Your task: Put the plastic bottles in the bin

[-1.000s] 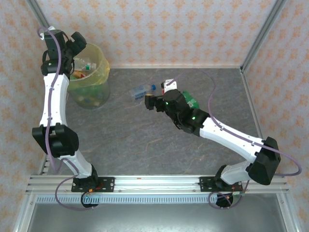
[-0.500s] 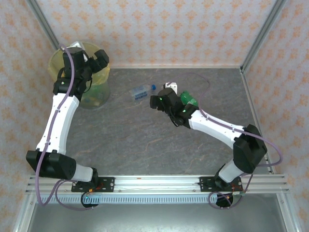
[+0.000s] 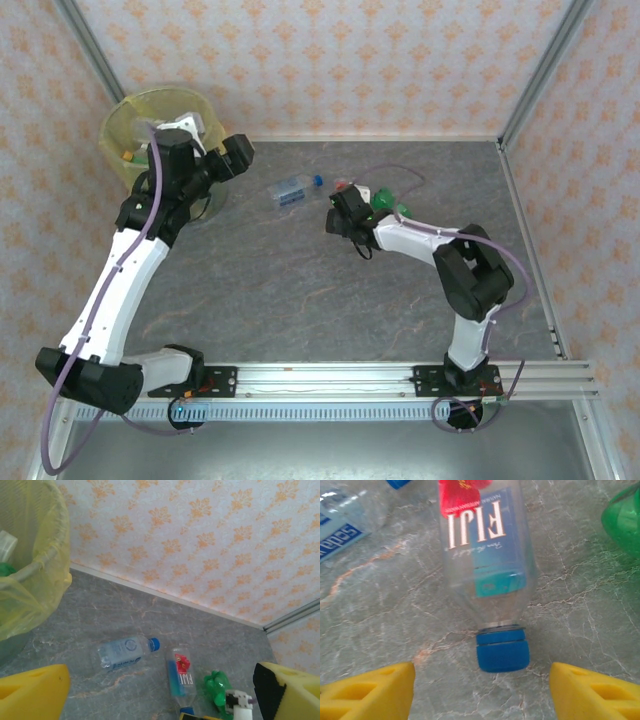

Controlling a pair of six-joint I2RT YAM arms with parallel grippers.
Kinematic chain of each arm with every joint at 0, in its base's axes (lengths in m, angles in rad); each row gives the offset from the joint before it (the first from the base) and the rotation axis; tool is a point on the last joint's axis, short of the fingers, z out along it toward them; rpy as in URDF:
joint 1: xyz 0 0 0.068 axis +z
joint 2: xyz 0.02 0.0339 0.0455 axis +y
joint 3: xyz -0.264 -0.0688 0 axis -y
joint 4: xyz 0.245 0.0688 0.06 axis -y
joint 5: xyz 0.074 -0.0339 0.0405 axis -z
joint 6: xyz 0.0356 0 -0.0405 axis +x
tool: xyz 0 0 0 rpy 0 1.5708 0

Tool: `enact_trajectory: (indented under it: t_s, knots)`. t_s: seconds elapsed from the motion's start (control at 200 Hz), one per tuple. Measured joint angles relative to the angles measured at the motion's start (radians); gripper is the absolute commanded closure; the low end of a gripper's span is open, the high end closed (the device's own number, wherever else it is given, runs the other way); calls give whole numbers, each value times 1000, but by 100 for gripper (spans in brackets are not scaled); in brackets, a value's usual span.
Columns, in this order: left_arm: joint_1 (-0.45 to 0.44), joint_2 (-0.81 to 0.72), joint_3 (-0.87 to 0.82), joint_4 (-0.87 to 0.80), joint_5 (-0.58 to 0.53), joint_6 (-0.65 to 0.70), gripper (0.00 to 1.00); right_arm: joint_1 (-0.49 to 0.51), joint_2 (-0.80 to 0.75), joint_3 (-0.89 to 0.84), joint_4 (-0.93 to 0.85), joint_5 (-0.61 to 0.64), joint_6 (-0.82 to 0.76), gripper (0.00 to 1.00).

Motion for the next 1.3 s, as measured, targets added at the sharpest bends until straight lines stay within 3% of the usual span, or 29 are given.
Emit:
enact_trajectory:
  t_s: [0.245, 0.501, 0.796, 0.956, 1.296]
  knots:
    - [0, -12, 30, -45, -4, 4, 6, -32, 88, 64, 1, -13, -8, 33]
    - [0, -12, 176, -88, -30, 23, 6, -38, 140, 77, 0, -12, -30, 40]
    - [0, 2, 224, -99, -37, 38, 6, -42, 142, 77, 8, -20, -68, 65]
    - [0, 21, 224, -103, -37, 38, 7, -42, 141, 76, 14, -27, -68, 69]
    - [0, 45, 224, -102, -26, 33, 8, -36, -31, -9, 27, -49, -95, 70]
